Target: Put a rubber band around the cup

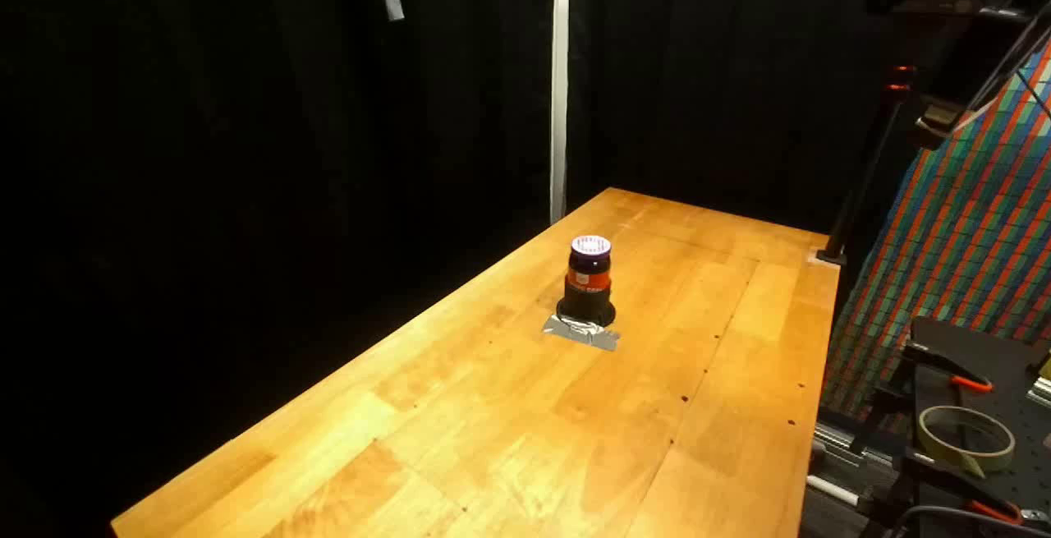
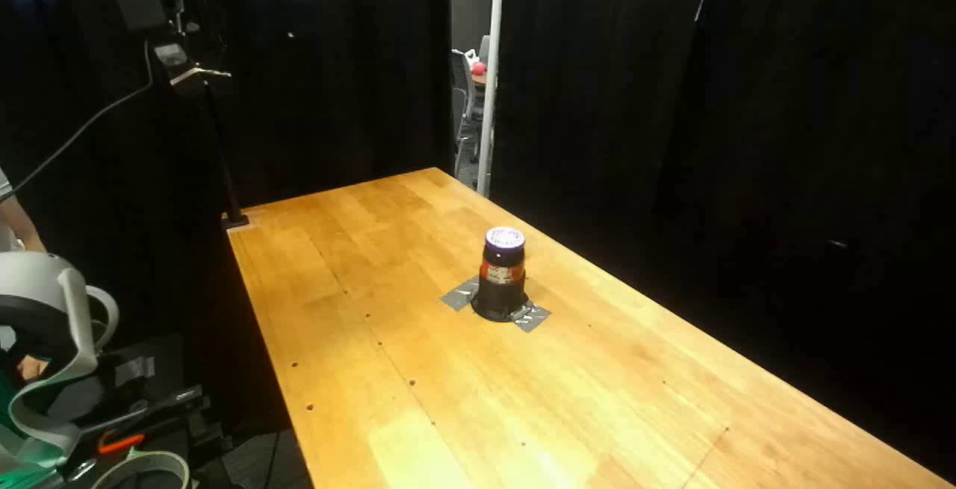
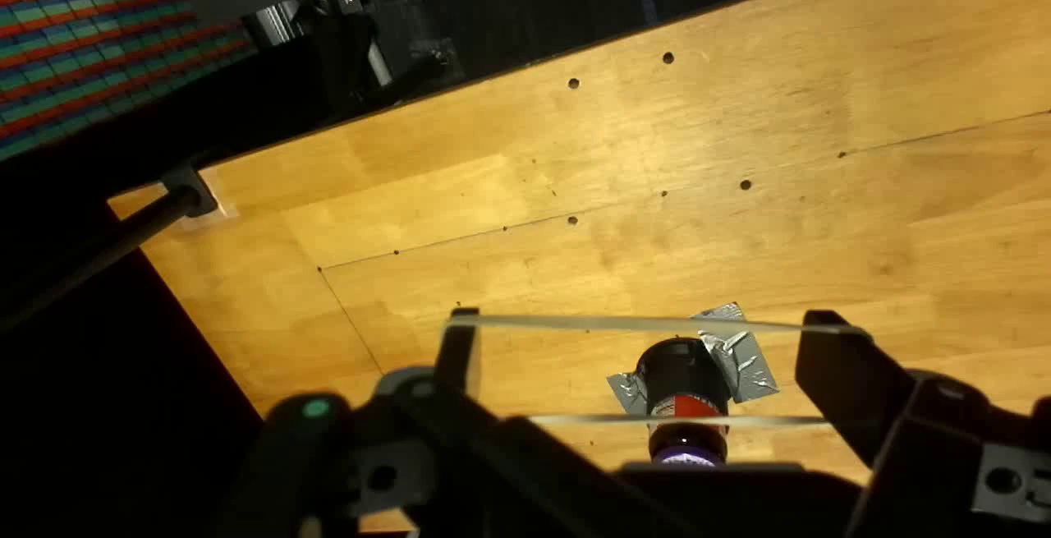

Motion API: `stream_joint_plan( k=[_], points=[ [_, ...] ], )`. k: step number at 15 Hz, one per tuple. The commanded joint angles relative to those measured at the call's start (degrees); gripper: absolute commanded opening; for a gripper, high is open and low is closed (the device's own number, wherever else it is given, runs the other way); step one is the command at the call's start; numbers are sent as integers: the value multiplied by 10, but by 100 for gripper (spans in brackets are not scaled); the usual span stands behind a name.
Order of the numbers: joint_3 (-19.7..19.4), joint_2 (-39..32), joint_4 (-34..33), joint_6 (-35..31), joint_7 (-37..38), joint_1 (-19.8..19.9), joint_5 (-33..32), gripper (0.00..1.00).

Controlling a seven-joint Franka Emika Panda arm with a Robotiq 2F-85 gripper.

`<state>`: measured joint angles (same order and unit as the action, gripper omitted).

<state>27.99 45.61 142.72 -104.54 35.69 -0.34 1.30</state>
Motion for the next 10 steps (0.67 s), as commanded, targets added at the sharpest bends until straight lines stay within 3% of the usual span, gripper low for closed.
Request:
stream_joint_plan(
  k=[1, 9, 10],
  points=[
    [-13, -6, -3, 1, 11, -17, -12, 100],
    [-12, -5, -8, 1, 11, -17, -12, 100],
    [0, -32, -29, -2, 12, -3, -29, 100]
  ],
)
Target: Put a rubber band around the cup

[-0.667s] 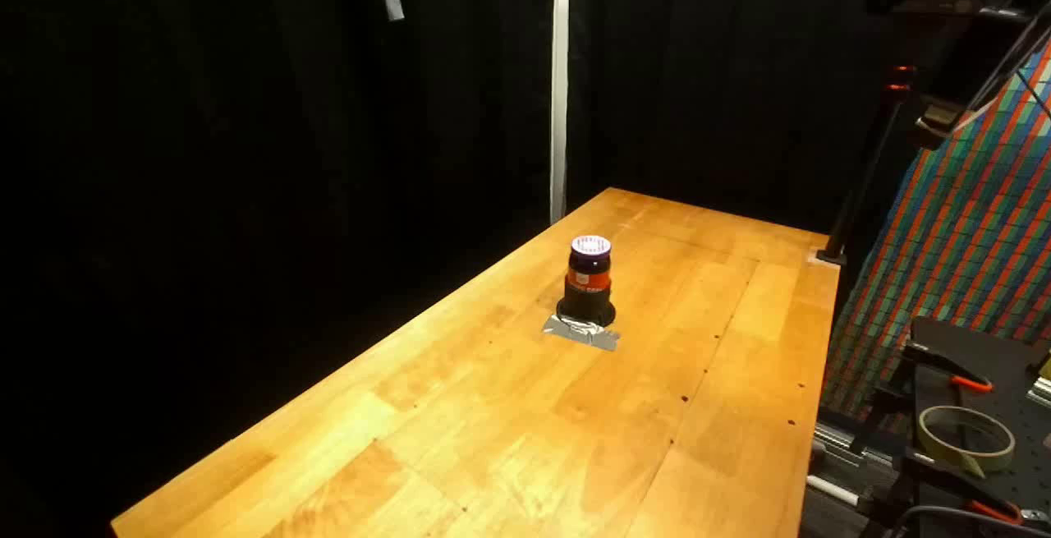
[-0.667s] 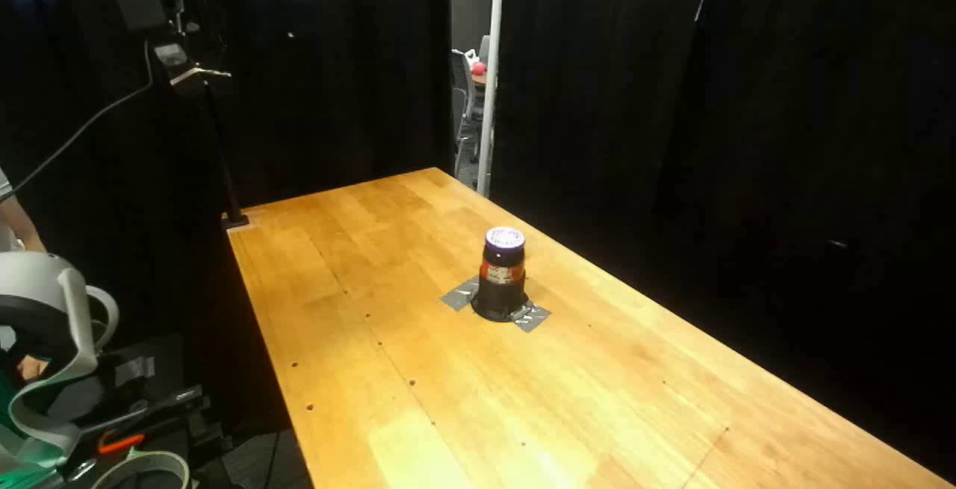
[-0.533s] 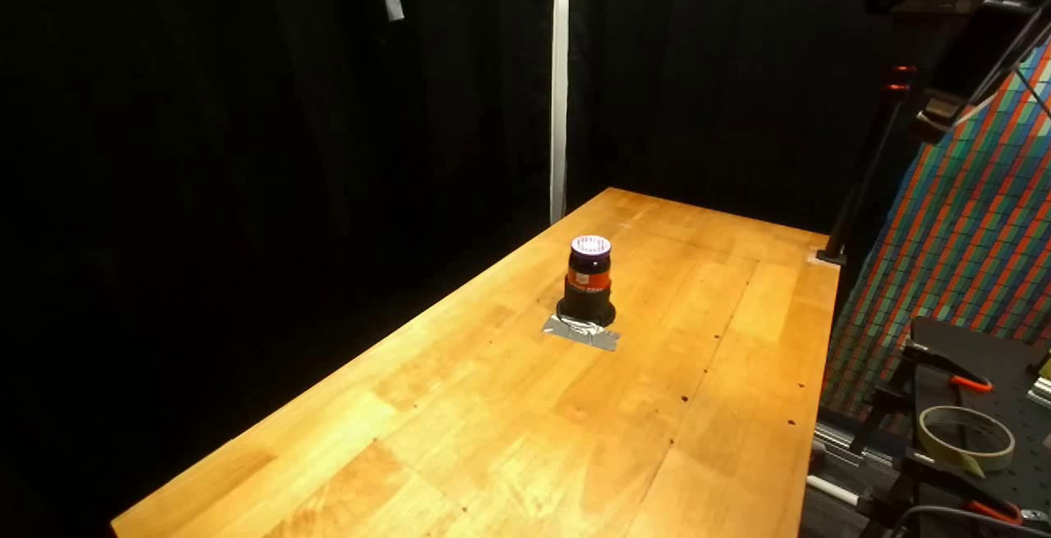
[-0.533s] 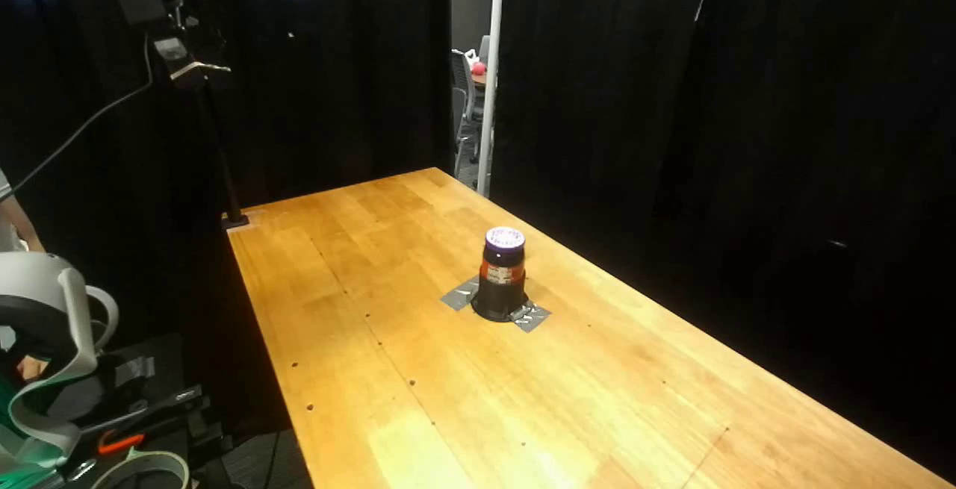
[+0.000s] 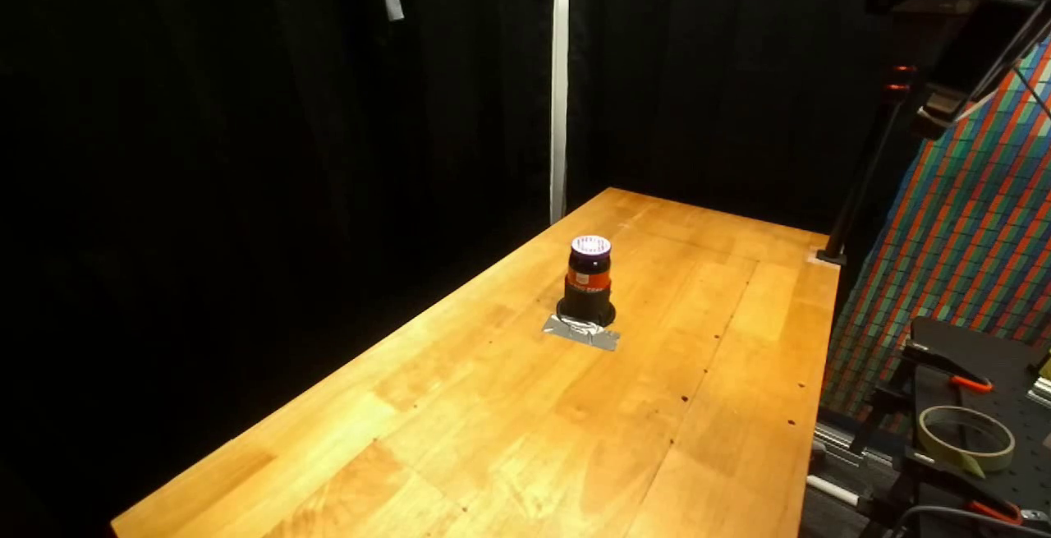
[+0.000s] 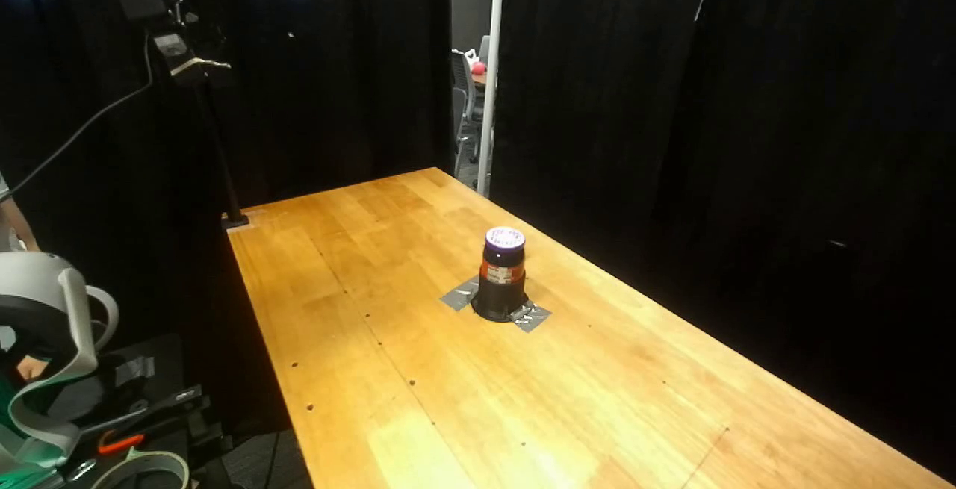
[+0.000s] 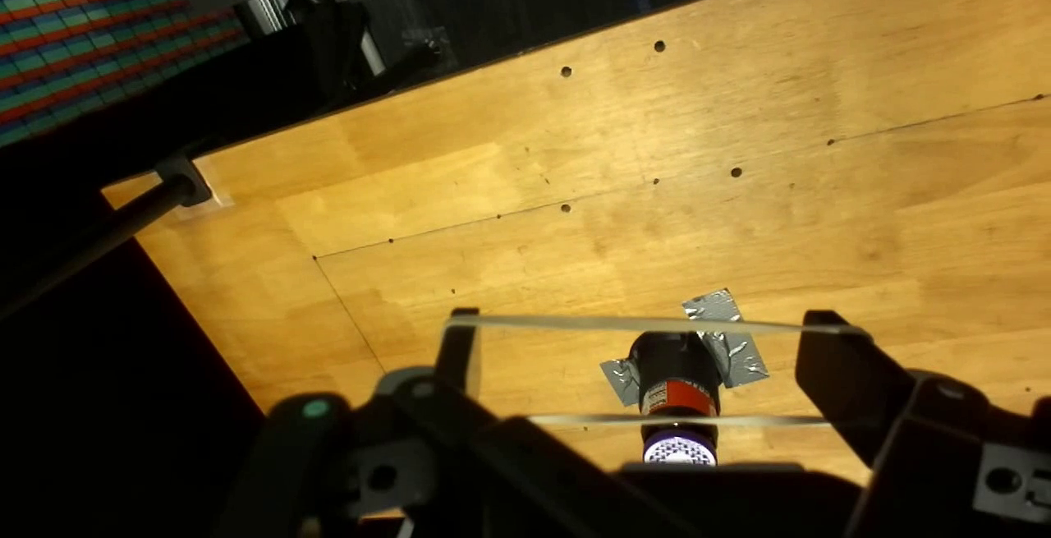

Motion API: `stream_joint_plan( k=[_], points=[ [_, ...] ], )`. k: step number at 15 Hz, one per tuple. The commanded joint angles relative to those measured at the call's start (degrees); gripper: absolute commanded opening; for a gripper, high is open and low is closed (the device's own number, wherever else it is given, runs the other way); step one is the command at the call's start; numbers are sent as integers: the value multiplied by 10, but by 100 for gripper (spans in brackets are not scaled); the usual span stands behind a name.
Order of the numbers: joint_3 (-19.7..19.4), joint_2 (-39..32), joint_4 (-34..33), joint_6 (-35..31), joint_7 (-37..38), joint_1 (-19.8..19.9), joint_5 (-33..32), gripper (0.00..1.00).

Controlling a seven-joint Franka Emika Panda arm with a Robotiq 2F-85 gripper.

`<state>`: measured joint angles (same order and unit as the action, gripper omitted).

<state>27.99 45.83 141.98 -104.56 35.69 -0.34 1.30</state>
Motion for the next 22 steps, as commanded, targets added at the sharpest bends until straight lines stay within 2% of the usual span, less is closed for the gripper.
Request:
stream_joint_plan(
  k=[1, 3, 4, 10, 13, 14, 19, 22],
  points=[
    [2, -59, -36, -7, 7, 4, -37, 100],
    [-2, -129, -77, -29, -12, 14, -60, 100],
    [8, -161, -98, -53, -39, 41, -52, 100],
    [2, -361, -208, -167, -98, 85, -48, 100],
    [2, -472, -281, -185, -115, 98, -62, 100],
    [-60, -508, -302, -184, -110, 37, -81, 100],
    [-150, -623, -397, -164, -113, -37, -100, 100],
    [-193, -681, -445, -168, -106, -68, -95, 100]
  ],
)
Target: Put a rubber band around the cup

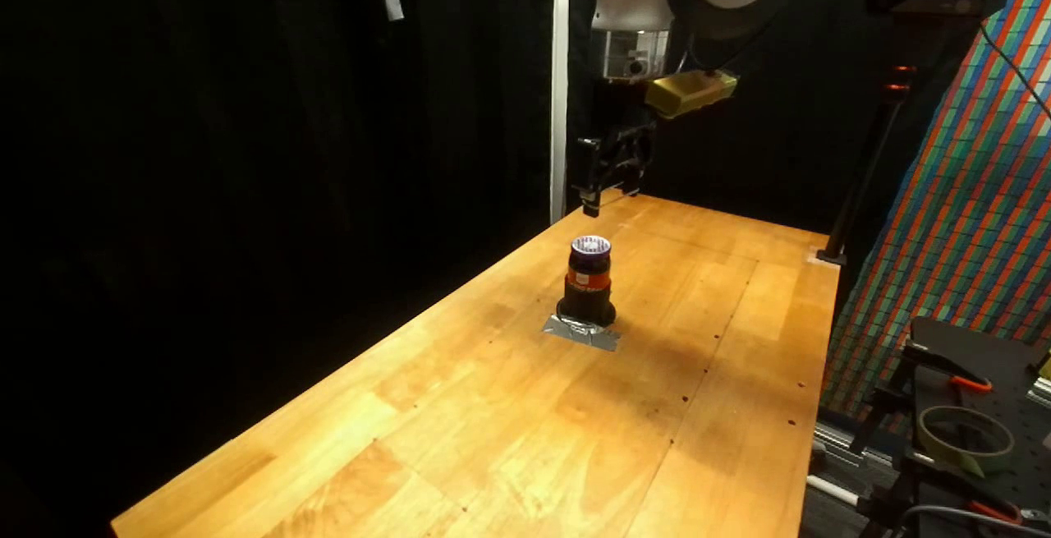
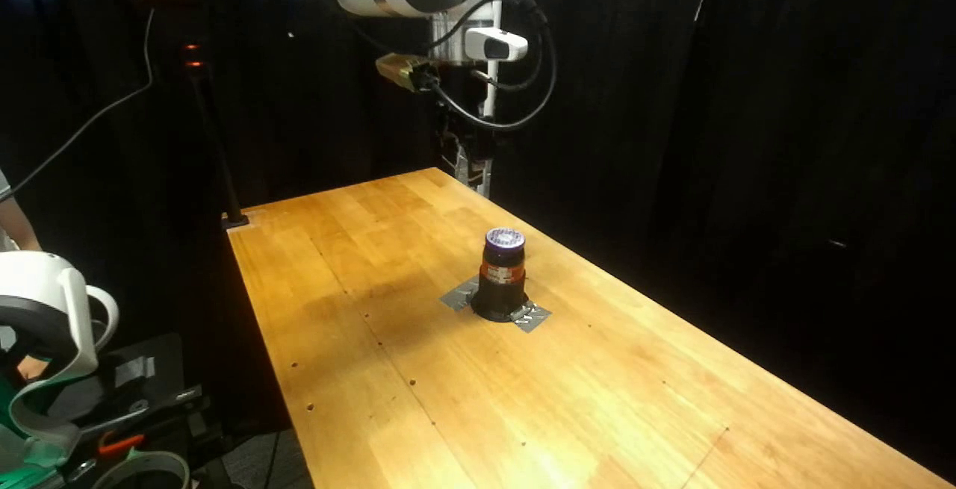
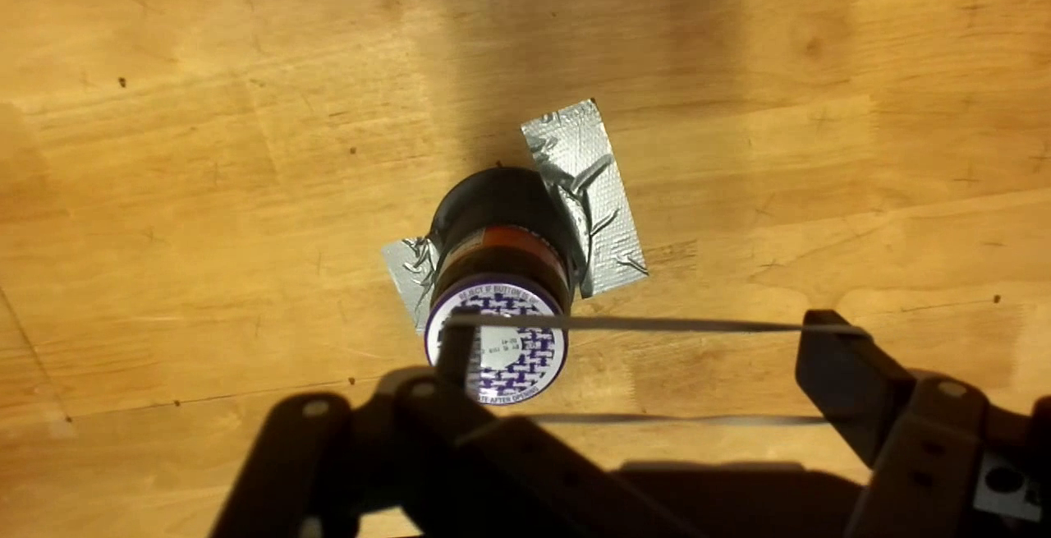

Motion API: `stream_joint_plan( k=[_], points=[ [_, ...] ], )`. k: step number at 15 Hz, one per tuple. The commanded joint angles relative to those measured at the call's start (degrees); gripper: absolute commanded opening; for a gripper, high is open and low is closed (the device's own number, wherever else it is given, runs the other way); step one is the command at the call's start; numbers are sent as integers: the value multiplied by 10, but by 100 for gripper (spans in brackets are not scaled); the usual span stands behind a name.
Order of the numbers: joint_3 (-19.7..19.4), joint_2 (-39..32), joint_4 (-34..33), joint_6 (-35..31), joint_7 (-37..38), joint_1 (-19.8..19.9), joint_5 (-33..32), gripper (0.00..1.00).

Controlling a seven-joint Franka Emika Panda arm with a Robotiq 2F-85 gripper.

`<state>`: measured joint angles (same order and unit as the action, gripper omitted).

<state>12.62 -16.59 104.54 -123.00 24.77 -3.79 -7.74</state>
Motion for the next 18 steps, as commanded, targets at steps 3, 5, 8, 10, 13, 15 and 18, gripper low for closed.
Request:
stream_joint_plan(
  k=[3, 5, 8, 10, 13, 15, 18],
  points=[
    [-74, -99, -110, 24, 12, -55, -6, 100],
    [-92, -123, -132, 25, 14, -61, -3, 100],
    [-110, -158, -163, 38, 14, -61, 9, 100],
    [-116, -179, -184, 44, 13, -61, 13, 100],
    [-121, -207, -211, 53, 14, -61, 21, 100],
    [-122, -226, -230, 57, 15, -61, 25, 100],
    [-123, -251, -255, 66, 14, -58, 38, 100]
  ],
)
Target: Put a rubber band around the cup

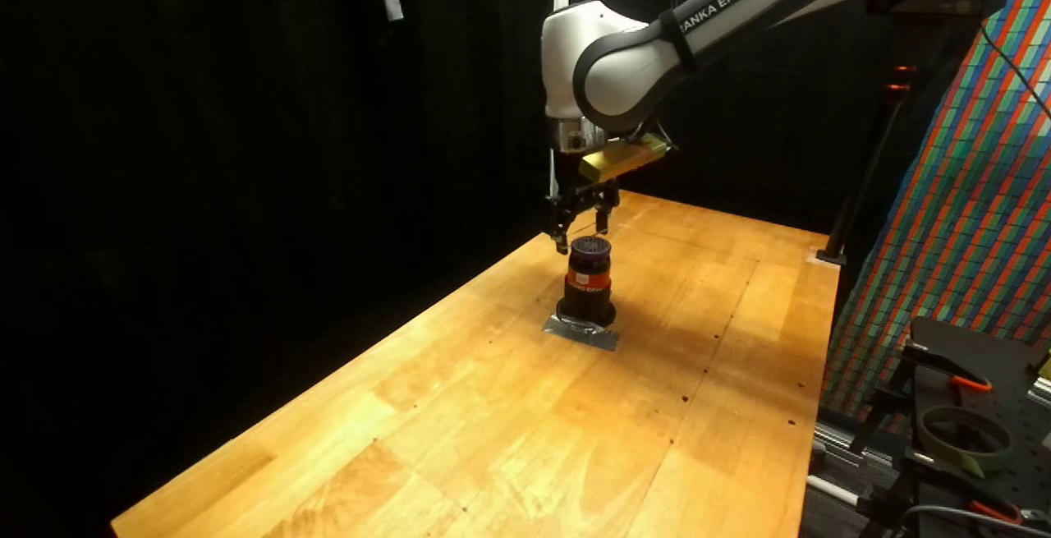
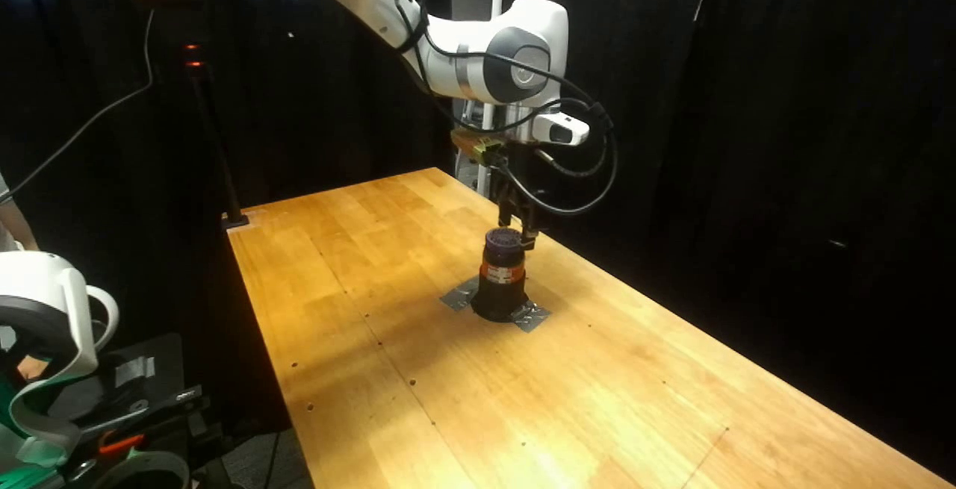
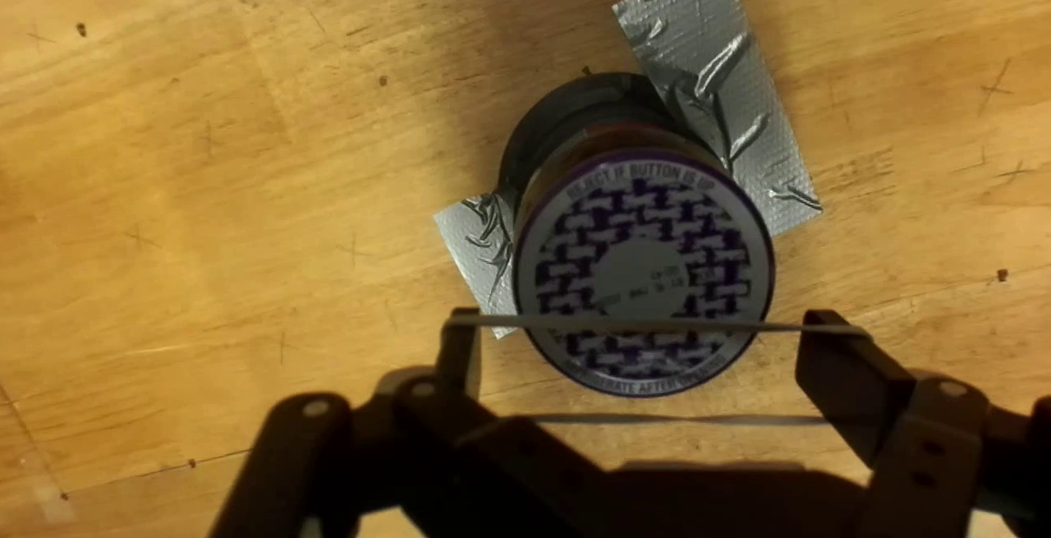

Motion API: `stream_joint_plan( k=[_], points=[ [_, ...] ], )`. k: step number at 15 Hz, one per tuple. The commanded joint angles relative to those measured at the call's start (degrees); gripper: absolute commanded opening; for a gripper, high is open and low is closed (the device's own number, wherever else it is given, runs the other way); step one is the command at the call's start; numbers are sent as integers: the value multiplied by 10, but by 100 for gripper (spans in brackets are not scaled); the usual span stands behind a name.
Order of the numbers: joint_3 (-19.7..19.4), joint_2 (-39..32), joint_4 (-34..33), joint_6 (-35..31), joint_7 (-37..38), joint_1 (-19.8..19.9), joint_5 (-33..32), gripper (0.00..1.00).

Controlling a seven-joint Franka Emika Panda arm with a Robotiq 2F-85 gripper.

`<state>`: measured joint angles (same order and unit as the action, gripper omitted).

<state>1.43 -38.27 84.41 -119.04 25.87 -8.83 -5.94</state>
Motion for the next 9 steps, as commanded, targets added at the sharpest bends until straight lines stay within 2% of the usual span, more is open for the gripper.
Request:
stream_joint_plan(
  k=[1, 9],
  points=[
    [-11, -41, -61, 31, 3, -7, 25, 100],
    [-16, -69, -80, 73, 0, 1, 52, 100]
  ],
)
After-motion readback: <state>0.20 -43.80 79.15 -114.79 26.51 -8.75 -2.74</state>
